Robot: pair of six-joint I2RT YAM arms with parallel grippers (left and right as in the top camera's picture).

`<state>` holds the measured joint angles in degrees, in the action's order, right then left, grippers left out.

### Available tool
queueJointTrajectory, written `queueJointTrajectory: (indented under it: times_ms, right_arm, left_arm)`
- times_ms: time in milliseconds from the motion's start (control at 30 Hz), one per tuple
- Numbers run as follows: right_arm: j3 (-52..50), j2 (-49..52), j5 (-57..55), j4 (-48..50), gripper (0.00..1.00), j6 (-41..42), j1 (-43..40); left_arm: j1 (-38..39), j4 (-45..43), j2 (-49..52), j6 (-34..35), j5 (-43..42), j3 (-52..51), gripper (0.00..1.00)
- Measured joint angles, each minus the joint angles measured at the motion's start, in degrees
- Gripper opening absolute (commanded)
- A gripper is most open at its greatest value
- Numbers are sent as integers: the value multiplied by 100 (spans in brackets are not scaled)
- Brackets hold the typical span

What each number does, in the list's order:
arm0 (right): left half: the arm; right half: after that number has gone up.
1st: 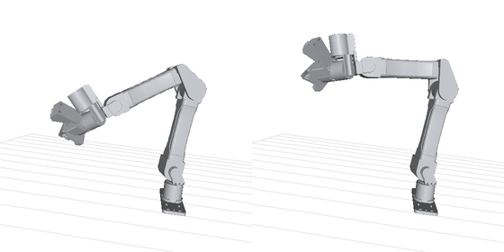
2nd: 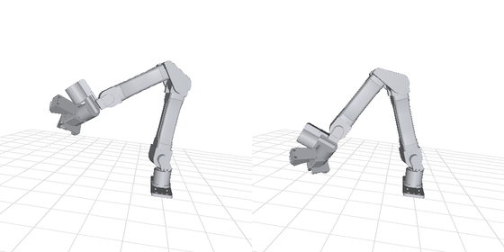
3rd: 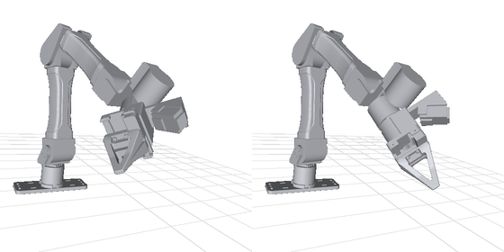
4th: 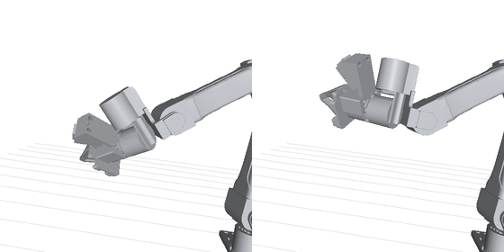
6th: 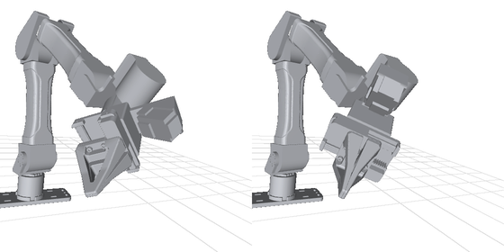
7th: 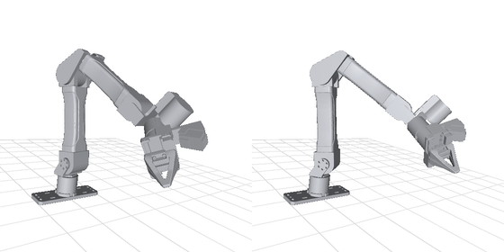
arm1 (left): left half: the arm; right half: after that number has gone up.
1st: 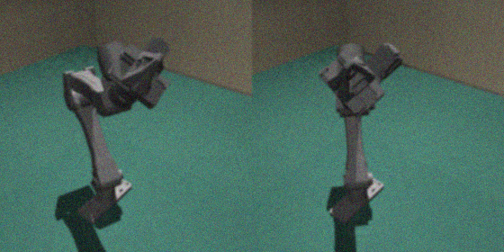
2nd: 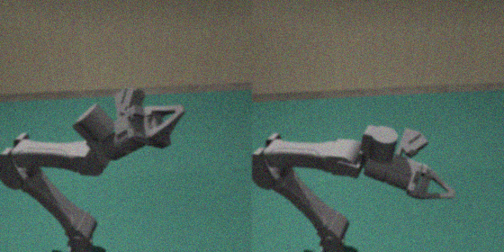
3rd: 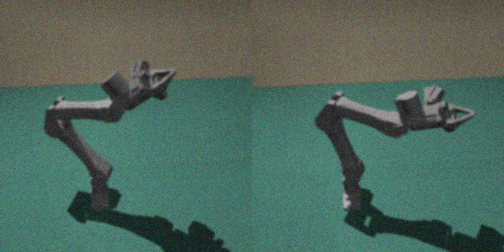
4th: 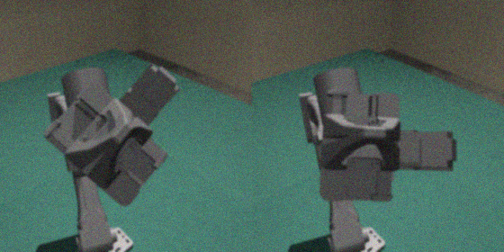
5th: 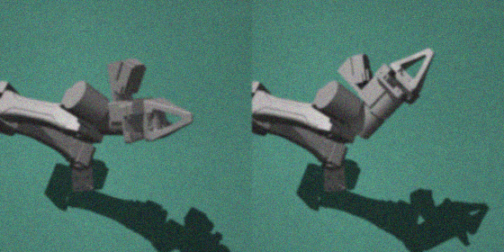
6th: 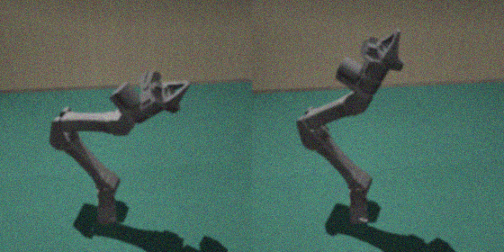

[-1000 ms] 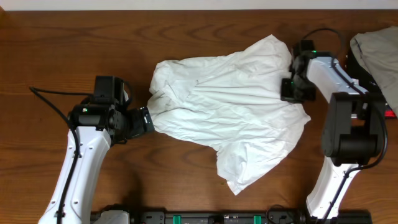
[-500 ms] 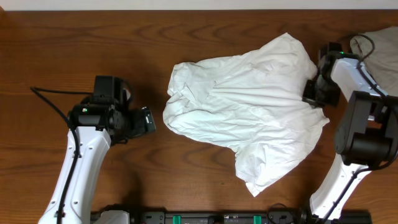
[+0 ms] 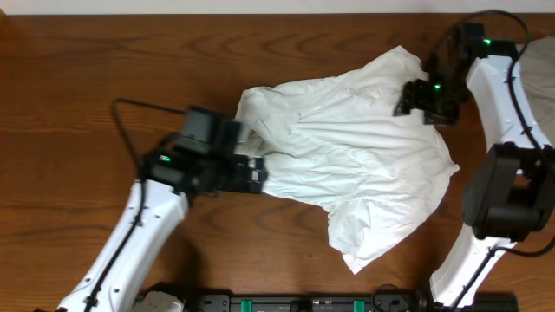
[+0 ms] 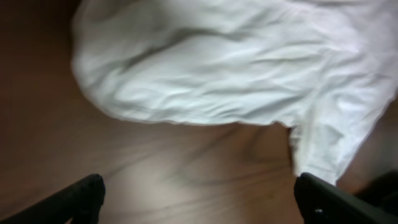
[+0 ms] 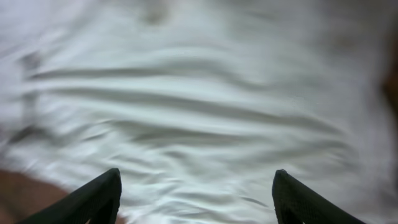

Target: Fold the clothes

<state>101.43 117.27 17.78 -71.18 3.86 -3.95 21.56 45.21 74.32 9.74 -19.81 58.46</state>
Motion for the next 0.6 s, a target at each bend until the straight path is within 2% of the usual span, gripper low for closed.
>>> queueJointTrajectory:
  times_ms: [33,133,233,367,400,600]
  right_arm:
    - [13,-46,138,2,59,-92,109]
    - [20,-85,365,20,48,-214,372]
    - [20,-87,492,52,41,-262,525]
    - [20,-87,538,68,40,-280,551]
    - [20,-87,540,68,40,-282,549]
    - [20,-87,542,83,36,-284,542]
  left_arm:
    - [221,-125,20,90,116,0,93]
    - [721,-444,199,393,442,0,76]
    - [872,-815,590,610,682,0,51]
    - [844,-1375,1193,761,868,0,14]
    - [831,-1517,1357,782,887,0,8]
    - [822,-1912,2111,809,986,0,6]
